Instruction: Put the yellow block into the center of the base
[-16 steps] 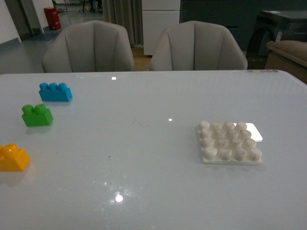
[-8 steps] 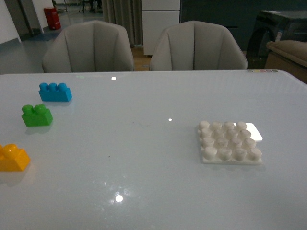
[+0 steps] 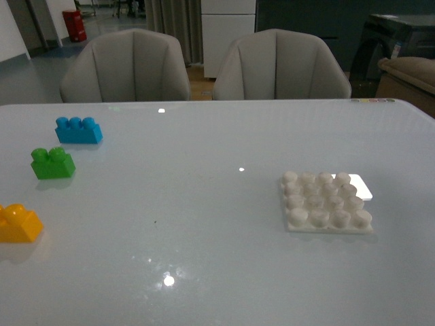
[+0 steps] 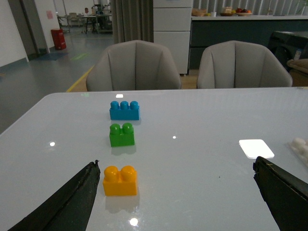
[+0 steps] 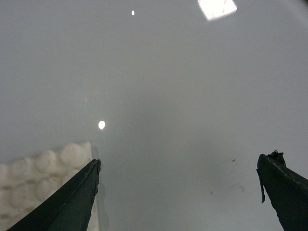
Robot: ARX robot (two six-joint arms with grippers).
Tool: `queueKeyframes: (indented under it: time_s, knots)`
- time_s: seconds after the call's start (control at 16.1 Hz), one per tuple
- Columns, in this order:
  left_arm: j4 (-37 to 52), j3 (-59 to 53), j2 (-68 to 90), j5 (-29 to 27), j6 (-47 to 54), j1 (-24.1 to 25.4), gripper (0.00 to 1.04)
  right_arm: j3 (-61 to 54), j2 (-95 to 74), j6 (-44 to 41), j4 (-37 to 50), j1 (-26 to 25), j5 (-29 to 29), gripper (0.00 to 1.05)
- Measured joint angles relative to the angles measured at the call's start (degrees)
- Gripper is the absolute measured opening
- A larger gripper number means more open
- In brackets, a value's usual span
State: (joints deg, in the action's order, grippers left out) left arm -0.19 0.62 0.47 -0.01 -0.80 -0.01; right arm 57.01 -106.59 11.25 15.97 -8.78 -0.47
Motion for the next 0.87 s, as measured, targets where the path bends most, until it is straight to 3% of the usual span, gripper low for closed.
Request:
queueKeyframes:
  time_s: [0.19, 0.43, 0.87]
  knots:
    - [0.0, 0.0, 0.0, 0.0, 0.0, 0.0, 0.98, 3.6, -8.9, 1.0, -5.4, 3.3, -3.5, 0.98]
    - [0.0, 0.0, 0.0, 0.0, 0.0, 0.0, 0.98, 6.7, -11.3, 1.7, -6.4, 8.0, -5.8, 0.98]
    - [0.0, 0.0, 0.0, 0.0, 0.0, 0.0, 0.98, 10.8, -17.6, 4.0, -8.0, 11.1, -8.1, 0.98]
